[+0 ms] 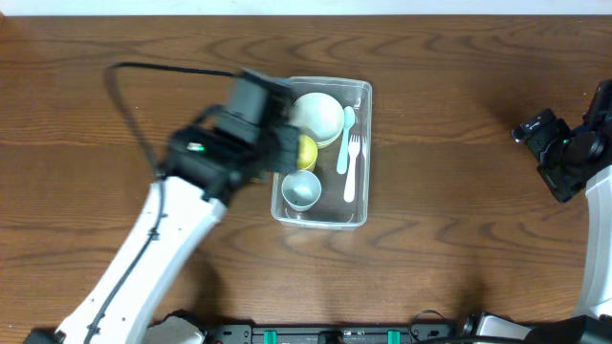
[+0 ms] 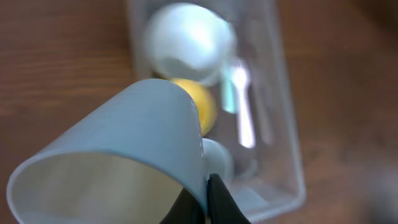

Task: Pack container
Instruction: 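Lower the white cup into the container near the fork and release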

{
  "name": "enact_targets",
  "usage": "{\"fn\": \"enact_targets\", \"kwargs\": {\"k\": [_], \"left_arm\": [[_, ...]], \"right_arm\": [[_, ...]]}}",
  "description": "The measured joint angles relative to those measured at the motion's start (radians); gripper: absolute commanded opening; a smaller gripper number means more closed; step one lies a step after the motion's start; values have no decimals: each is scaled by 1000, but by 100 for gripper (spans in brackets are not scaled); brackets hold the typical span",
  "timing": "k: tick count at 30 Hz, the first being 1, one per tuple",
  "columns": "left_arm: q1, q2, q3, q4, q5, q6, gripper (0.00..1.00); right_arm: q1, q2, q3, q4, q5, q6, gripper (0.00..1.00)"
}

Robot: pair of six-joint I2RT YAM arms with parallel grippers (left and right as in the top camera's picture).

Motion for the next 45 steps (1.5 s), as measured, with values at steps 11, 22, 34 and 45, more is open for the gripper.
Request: {"fn": "enact_targets", "kwargs": {"k": [11, 22, 34, 45], "left_arm": [[-227, 198, 0, 39, -41, 50, 6], [-256, 333, 0, 62, -60, 106, 6], [-256, 356, 0, 124, -69, 159, 10], [-256, 370, -1, 102, -70, 161, 6]], "right_arm": [[0, 0, 0, 0, 0, 0, 99], [0, 0, 0, 0, 0, 0, 99], [0, 0, 0, 0, 0, 0, 99], [0, 0, 0, 0, 0, 0, 99]]}}
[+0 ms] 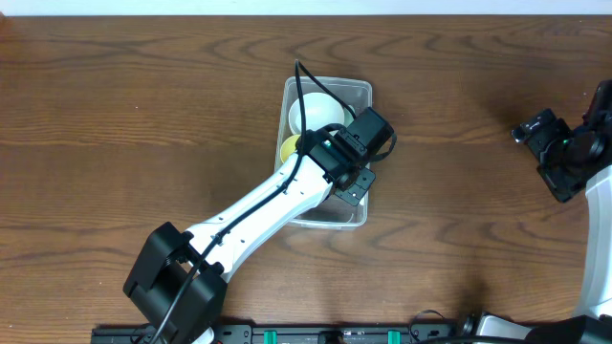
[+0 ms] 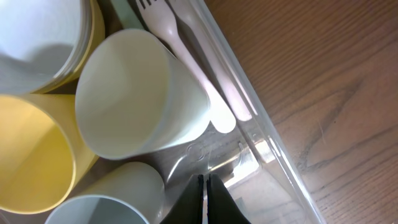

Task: Pack container
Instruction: 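Lower the white cup into the container near the fork and release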

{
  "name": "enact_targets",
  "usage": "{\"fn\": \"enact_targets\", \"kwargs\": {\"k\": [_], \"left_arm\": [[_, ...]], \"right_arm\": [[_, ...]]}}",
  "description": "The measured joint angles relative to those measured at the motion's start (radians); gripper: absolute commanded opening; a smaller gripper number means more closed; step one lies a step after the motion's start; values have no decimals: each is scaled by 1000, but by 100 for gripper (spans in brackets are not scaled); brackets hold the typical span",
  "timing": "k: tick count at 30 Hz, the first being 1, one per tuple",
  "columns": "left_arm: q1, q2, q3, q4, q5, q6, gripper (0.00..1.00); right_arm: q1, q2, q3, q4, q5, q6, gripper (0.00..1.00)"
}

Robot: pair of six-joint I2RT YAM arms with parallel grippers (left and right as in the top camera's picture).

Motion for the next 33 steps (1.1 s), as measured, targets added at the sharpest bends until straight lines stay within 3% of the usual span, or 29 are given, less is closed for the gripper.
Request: {"fn": "enact_targets", "kwargs": {"k": [24, 33], "left_arm": [[0, 0, 0, 2, -3, 0, 6], [0, 0, -2, 2, -3, 5, 34]], "right_arm": [[0, 0, 0, 0, 0, 0, 99], [0, 0, 0, 0, 0, 0, 99]]}}
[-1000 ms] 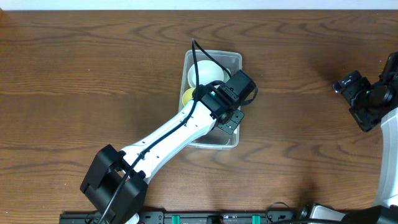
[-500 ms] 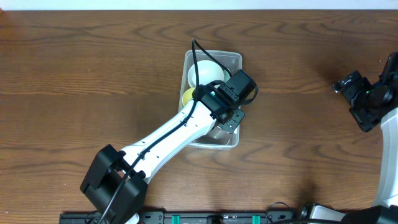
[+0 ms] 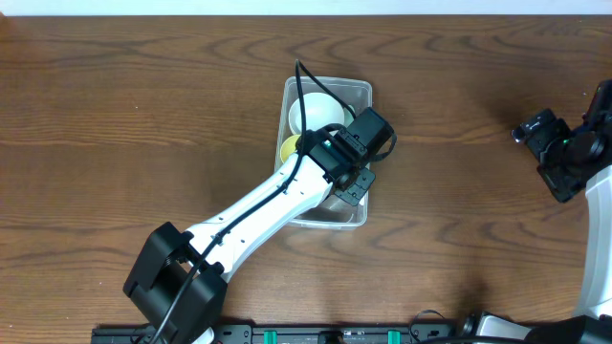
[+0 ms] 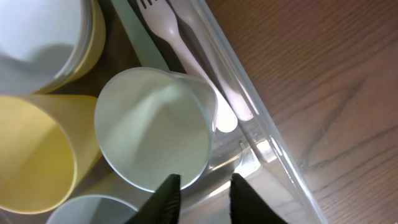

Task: Pack container
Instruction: 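Lower the white cup into the container near the fork and release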

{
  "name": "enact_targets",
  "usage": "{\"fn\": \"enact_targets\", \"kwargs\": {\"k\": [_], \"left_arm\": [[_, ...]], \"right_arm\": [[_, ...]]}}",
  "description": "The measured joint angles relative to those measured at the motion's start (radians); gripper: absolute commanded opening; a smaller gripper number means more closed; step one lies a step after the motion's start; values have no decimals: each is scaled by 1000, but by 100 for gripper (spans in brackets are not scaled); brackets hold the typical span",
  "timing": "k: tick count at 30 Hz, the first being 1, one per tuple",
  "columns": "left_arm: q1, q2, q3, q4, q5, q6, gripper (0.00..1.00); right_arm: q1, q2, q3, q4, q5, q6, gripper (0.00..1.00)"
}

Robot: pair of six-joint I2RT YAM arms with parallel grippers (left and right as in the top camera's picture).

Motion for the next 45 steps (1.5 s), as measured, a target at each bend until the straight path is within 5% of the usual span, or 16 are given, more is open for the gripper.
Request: {"fn": "enact_targets", "kwargs": {"k": [29, 40, 45], "left_arm": [[0, 83, -47, 38, 0, 100, 34], [0, 103, -47, 37, 1, 119, 11], [0, 103, -47, 5, 0, 124, 9]], "right_arm": [[0, 0, 0, 0, 0, 0, 99], [0, 0, 0, 0, 0, 0, 99], [0, 0, 0, 0, 0, 0, 99]]}}
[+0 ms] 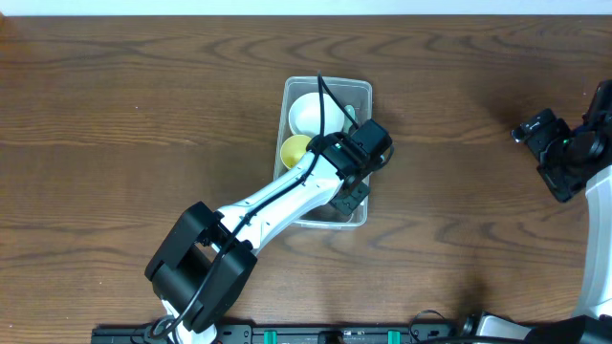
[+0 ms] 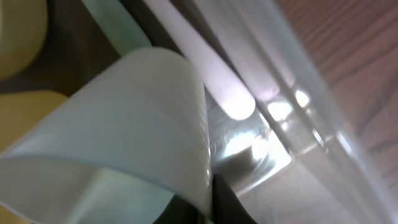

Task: Pack container
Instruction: 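Lower the white cup into the container near the fork and release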

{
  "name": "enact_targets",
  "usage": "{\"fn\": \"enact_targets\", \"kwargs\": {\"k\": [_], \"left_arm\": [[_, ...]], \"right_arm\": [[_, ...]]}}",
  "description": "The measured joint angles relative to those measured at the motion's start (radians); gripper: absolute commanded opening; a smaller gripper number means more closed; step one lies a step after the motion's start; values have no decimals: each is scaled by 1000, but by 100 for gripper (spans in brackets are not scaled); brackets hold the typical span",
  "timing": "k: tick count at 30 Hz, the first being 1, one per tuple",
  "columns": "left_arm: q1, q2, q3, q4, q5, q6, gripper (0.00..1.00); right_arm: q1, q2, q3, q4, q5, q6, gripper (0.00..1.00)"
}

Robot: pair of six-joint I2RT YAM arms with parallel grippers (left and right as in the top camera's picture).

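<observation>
My left gripper point(image 1: 345, 198) is down inside the clear plastic container point(image 1: 287, 205). In the left wrist view the left gripper point(image 2: 208, 208) is shut on the rim wall of a pale blue cup point(image 2: 124, 124), which is tilted and fills the view. Beside it lie a white fork handle point(image 2: 214, 84) and a pale green spoon handle point(image 2: 115, 25). A yellow cup point(image 1: 296, 148) and a white bowl point(image 1: 308, 113) sit in the container's far half. My right gripper point(image 1: 545, 134) hovers at the table's right edge, holding nothing that I can see.
The container's clear right wall point(image 2: 298, 93) runs close beside the cup and the cutlery. Bare brown wooden table point(image 1: 459, 220) surrounds the container. The left arm's black cable point(image 1: 323, 100) loops over the bowl.
My left gripper was open with its fingers on either side of the pale blue cup's rim in the container. Now it is shut on the rim wall and nearer the cup. The right arm has not moved.
My left gripper held the pale blue cup beside the container's left edge. Then it was inside the container with its fingers together and the cup lying by the fork. Then the fingers stood open at the cup's rim, and now they pinch that rim.
</observation>
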Motion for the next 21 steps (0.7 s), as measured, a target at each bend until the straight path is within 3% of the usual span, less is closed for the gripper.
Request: {"fn": "enact_targets", "kwargs": {"k": [21], "left_arm": [[0, 0, 16, -46, -37, 31, 6]], "right_arm": [[0, 0, 0, 0, 0, 0, 99]]}}
